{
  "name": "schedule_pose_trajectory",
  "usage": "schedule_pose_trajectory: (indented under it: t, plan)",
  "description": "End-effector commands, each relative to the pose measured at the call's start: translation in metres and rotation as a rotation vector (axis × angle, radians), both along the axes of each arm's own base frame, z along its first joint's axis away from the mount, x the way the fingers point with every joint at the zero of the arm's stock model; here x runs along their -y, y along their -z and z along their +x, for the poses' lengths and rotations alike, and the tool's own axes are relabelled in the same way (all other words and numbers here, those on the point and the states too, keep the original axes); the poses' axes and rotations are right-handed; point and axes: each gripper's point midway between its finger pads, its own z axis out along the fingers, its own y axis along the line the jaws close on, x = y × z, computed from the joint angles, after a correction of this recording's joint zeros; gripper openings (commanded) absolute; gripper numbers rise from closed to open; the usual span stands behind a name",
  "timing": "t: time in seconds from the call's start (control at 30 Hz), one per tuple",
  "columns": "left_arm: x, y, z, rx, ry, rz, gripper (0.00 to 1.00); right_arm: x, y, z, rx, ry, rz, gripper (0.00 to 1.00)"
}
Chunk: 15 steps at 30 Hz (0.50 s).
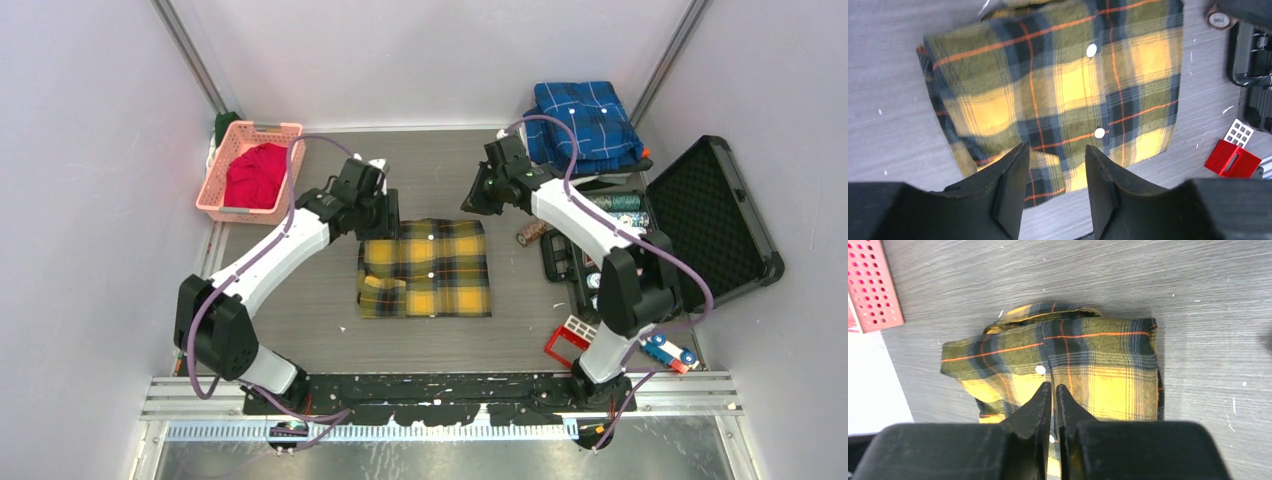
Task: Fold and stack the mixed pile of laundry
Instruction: Fold the shirt at the center of the board.
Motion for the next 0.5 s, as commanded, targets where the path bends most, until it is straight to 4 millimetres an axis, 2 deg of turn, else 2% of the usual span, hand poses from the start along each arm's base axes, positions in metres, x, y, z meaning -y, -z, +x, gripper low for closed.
schedule_pose_trajectory:
  t: [0.0, 0.1, 0.17, 0.37, 0.47]
  plan:
    - [0.008, 0.003, 0.018, -0.001, 0.046, 0.036, 0.42, 0.017, -0.014, -0.011, 0.055, 0.027, -0.066, 0.10]
    - [0.013, 0.009, 0.029, 0.001, 0.052, 0.046, 0.34, 0.023, -0.007, -0.010, 0.057, 0.046, -0.095, 0.05]
    - [0.013, 0.013, 0.037, 0.005, 0.052, 0.073, 0.33, 0.024, -0.002, -0.008, 0.052, 0.045, -0.111, 0.04]
    - [-0.005, 0.036, 0.063, -0.002, 0.024, 0.184, 0.30, 0.025, 0.018, 0.007, 0.031, 0.035, -0.164, 0.01]
    - [-0.015, 0.049, 0.076, -0.017, -0.002, 0.197, 0.29, 0.029, 0.035, 0.015, 0.002, 0.037, -0.187, 0.01]
